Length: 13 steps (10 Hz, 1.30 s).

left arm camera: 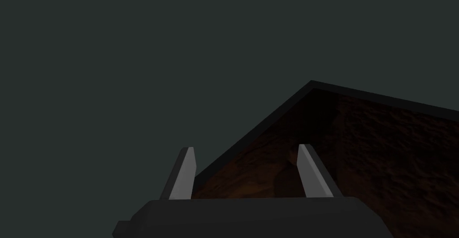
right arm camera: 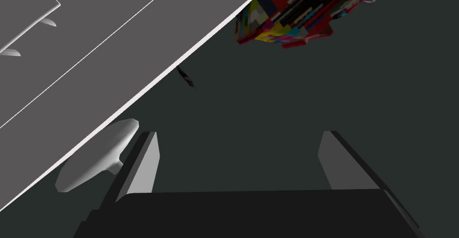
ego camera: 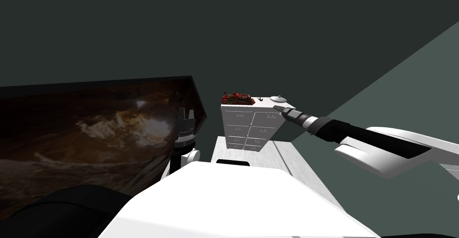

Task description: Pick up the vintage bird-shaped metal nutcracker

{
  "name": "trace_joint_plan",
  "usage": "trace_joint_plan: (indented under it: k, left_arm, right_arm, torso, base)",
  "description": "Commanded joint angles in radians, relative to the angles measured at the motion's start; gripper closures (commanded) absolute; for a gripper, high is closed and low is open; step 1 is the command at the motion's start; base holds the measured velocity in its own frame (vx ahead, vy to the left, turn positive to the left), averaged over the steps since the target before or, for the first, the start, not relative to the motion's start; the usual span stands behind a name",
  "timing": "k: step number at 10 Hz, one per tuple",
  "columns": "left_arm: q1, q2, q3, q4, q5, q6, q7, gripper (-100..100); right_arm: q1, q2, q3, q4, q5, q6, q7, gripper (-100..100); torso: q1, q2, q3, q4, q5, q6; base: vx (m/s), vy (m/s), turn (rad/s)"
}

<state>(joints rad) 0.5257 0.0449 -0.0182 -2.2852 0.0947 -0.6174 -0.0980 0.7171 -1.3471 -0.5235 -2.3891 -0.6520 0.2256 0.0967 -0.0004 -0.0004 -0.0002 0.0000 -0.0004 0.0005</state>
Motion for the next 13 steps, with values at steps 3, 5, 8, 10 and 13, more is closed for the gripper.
trace_joint_plan:
  k: [3,5,8,10,13]
  left_arm:
    - [0.0,0.0,0.0,0.0,0.0,0.0,0.0,0]
    - [0.0,0.0,0.0,0.0,0.0,0.0,0.0,0]
    - [0.0,0.0,0.0,0.0,0.0,0.0,0.0,0]
    - [0.0,0.0,0.0,0.0,0.0,0.0,0.0,0]
    - [0.0,0.0,0.0,0.0,0.0,0.0,0.0,0]
  right_arm:
    - [0.026,-0.083,-0.044,0.018,-0.038,0.049,0.007,-100]
    - [0.049,-0.153,-0.085,0.037,-0.074,0.1,0.013,-100]
    - [0.072,-0.221,-0.125,0.058,-0.11,0.15,0.02,-100]
    - [0.095,-0.287,-0.165,0.08,-0.145,0.201,0.027,-100]
    - [0.143,-0.375,-0.242,0.128,-0.212,0.289,0.04,-100]
  torso:
    - [0.0,0.0,0.0,0.0,0.0,0.0]
    - [0.0,0.0,0.0,0.0,0.0,-0.001]
    - [-0.001,-0.001,0.0,0.0,0.0,0.0]
    - [-0.001,-0.001,-0.001,0.0,0.0,-0.001]
    - [-0.002,-0.001,-0.001,0.0,-0.001,0.0]
  base:
    - [0.001,-0.004,0.069]
    - [0.006,-0.009,0.106]
    - [0.005,-0.016,0.075]
    - [0.012,-0.021,0.119]
    - [0.015,-0.034,0.118]
